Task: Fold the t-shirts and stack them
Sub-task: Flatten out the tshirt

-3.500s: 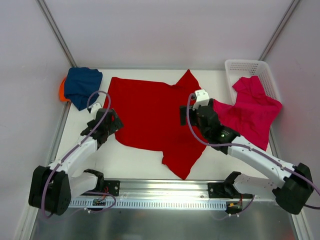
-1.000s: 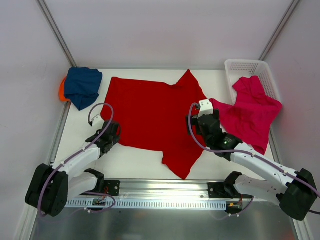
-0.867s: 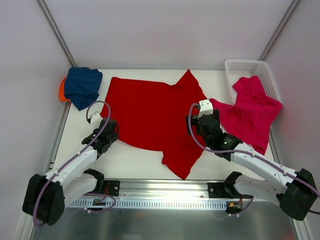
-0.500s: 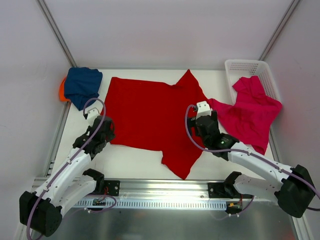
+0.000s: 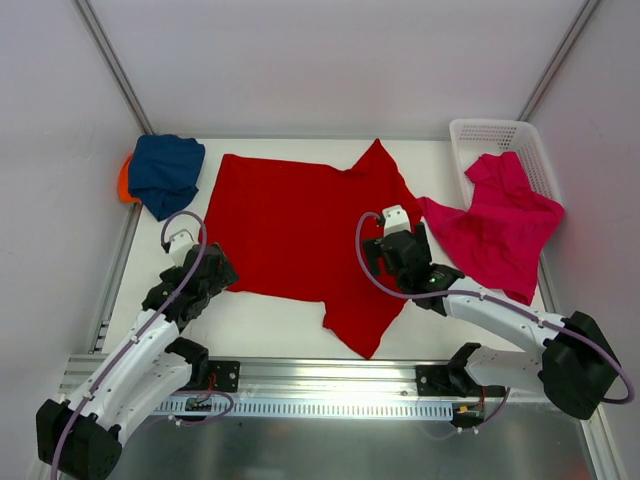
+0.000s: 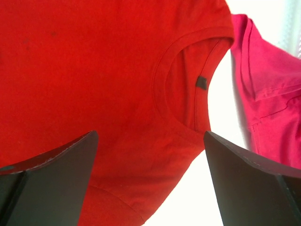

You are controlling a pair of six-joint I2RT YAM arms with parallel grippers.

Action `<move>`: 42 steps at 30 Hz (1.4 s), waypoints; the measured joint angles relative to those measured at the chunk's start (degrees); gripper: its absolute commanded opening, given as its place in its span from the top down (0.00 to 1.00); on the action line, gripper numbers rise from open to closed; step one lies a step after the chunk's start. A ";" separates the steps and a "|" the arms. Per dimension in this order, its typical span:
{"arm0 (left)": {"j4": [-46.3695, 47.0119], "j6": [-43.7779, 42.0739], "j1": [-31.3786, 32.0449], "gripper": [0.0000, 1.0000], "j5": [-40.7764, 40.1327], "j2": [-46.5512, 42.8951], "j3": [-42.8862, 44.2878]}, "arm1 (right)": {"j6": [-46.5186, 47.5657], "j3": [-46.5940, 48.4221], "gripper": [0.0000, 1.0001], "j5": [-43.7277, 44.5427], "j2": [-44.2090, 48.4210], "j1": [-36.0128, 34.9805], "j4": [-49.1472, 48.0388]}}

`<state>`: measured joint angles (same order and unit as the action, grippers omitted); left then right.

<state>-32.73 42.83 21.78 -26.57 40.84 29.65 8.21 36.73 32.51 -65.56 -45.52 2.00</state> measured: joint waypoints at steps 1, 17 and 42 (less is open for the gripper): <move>1.14 0.26 0.02 0.01 -1.01 0.00 -1.29 | 0.02 0.00 0.01 -0.09 -0.57 0.00 0.00; 28.59 0.26 -3.15 0.35 1.68 20.22 -8.61 | 1.62 0.42 0.00 -0.13 -1.07 0.00 -0.04; 26.71 -11.52 -4.66 1.00 6.75 24.83 5.84 | 1.16 -1.03 0.01 0.46 -3.80 0.00 -2.82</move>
<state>-6.02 31.31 17.12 -19.81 65.67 35.48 9.37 35.70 32.97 -69.36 -45.52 -0.82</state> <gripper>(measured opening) 0.011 0.993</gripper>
